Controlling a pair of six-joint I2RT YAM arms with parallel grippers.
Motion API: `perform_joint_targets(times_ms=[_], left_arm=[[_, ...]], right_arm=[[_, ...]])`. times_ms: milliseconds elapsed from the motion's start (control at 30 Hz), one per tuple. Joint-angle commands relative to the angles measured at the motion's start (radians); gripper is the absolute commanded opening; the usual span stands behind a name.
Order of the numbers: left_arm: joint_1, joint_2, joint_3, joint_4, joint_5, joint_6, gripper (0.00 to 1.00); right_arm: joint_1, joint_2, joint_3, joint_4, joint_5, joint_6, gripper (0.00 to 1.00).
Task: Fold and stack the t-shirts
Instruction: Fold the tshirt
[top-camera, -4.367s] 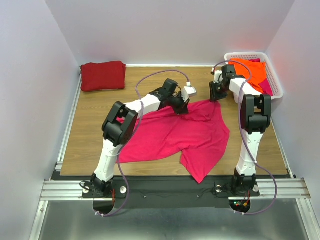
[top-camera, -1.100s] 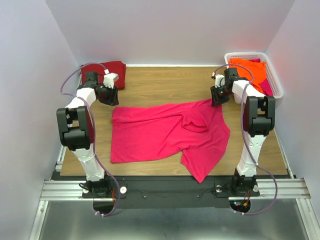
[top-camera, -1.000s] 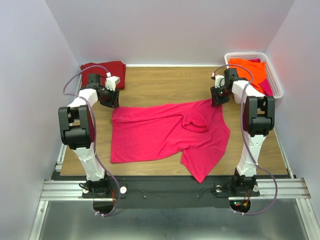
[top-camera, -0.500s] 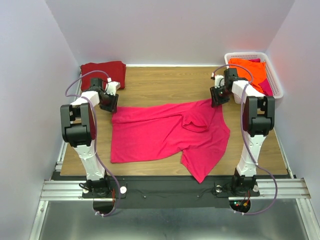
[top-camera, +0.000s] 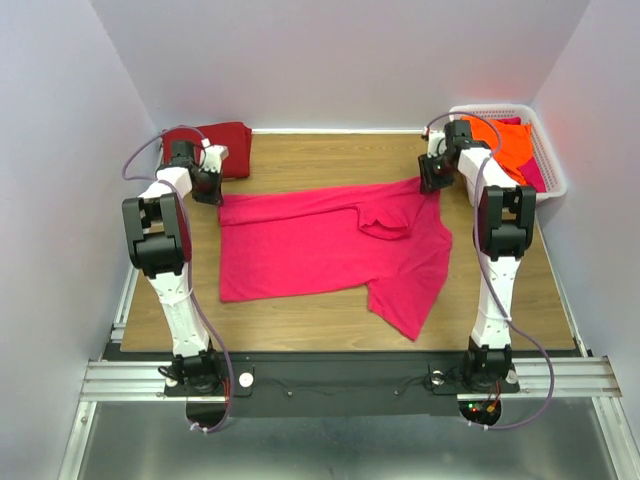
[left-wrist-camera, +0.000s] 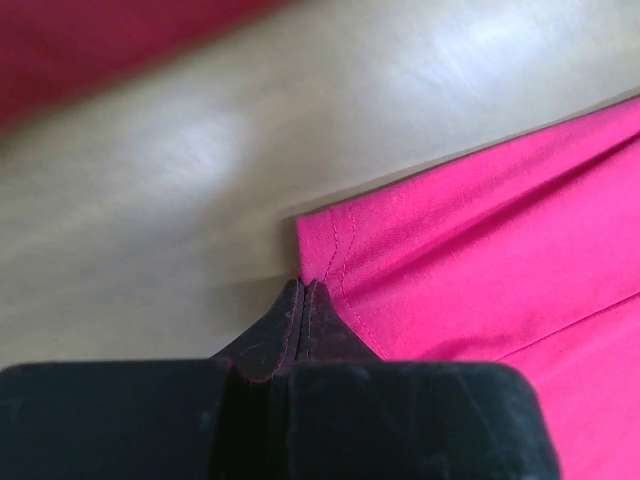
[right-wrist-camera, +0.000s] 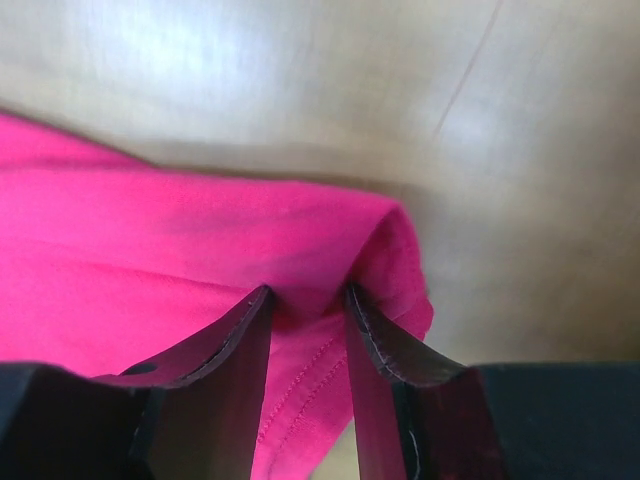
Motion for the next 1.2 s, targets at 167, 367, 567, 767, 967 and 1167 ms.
perform_joint_targets(times_ms=[167, 367, 567, 767, 967, 1167], left_arm=[[0.017, 0.061, 0.125, -0.032, 0.015, -0.035, 0.00], [0.017, 0.072, 0.127, -0.025, 0.022, -0.058, 0.26], [0.022, 0.029, 0.110, -0.017, 0.022, -0.054, 0.49], [0.023, -0.081, 0.058, -0.019, 0.065, -0.020, 0.50], [0.026, -0.192, -0.037, -0.020, 0.058, 0.017, 0.50], [0.026, -0.258, -0.134, -0.008, 0.054, 0.032, 0.50]], right_arm=[[0.002, -0.051, 0.084, -0.002, -0.066, 0.017, 0.42], [0.027, -0.229, -0.040, -0.026, -0.167, 0.026, 0.42], [0.093, -0.294, -0.205, -0.066, -0.180, 0.000, 0.41], [0.133, -0.329, -0.304, -0.072, -0.183, 0.002, 0.41], [0.173, -0.317, -0.376, -0.074, -0.152, -0.014, 0.40], [0.179, -0.300, -0.396, -0.074, -0.118, -0.029, 0.23]])
